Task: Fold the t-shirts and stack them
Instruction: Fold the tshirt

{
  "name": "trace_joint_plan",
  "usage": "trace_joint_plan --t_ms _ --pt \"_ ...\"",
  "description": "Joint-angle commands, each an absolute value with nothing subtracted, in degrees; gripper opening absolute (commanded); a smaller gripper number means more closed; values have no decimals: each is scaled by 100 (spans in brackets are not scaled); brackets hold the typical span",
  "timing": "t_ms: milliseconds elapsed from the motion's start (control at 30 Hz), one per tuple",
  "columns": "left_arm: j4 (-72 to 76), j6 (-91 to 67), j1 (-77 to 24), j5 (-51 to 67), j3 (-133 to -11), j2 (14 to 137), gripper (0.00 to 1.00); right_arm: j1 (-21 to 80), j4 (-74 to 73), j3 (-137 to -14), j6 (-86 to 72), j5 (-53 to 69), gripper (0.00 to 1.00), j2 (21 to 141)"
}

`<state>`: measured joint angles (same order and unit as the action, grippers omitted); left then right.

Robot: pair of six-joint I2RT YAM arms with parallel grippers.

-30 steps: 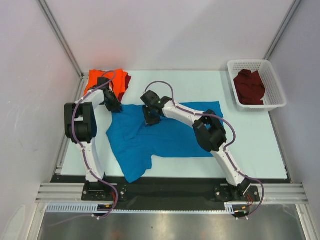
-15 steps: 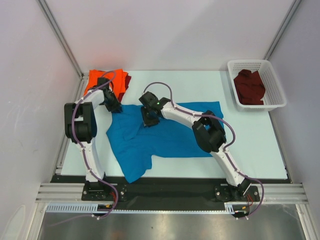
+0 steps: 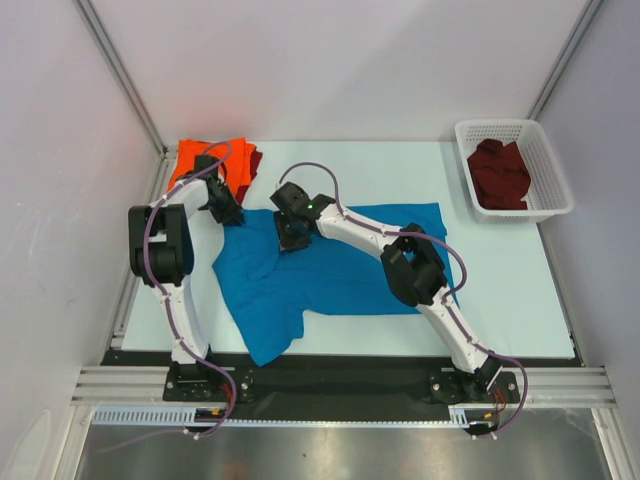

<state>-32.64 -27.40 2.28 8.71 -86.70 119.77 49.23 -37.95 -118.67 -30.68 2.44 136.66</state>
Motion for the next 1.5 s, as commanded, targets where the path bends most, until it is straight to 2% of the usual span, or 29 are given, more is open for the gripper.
trace_joint_plan --t_ms 0,200,567,667,733,767,833,1067,1200,1467 --pt "-3243 -2698 290 844 -8666 11883 24 4939 -3929 -12111 -3146 176 34 13843" --pt "-3234 -2707 290 852 -8657 11892 24 4975 -3938 -12076 -3103 106 32 13860" --pt "-3190 -2672 308 853 -8561 11892 24 4975 -3762 -11962 -3234 9 35 13860" --pt "-3173 -2663 334 870 -8534 11883 24 4975 -3788 -12006 -3252 9 31 13913" --pt "-3173 -2663 351 879 -8517 11883 25 4983 -3788 -12015 -3261 53 27 13939" --pt "-3173 -2663 352 870 -8517 11883 24 4975 -3788 -12032 -3261 79 20 13966" --pt "-3173 -2663 352 879 -8508 11892 24 4983 -3806 -12050 -3278 97 20 13992" --pt "-3164 -2654 387 870 -8508 11953 24 4992 -4217 -12348 -3208 9 1 13844" --pt "-3164 -2637 430 861 -8508 12006 25 4975 -4437 -12252 -3182 -193 0 13414" --pt "-3173 -2566 536 817 -8517 11997 25 4922 -4966 -11770 -3357 412 0 13123"
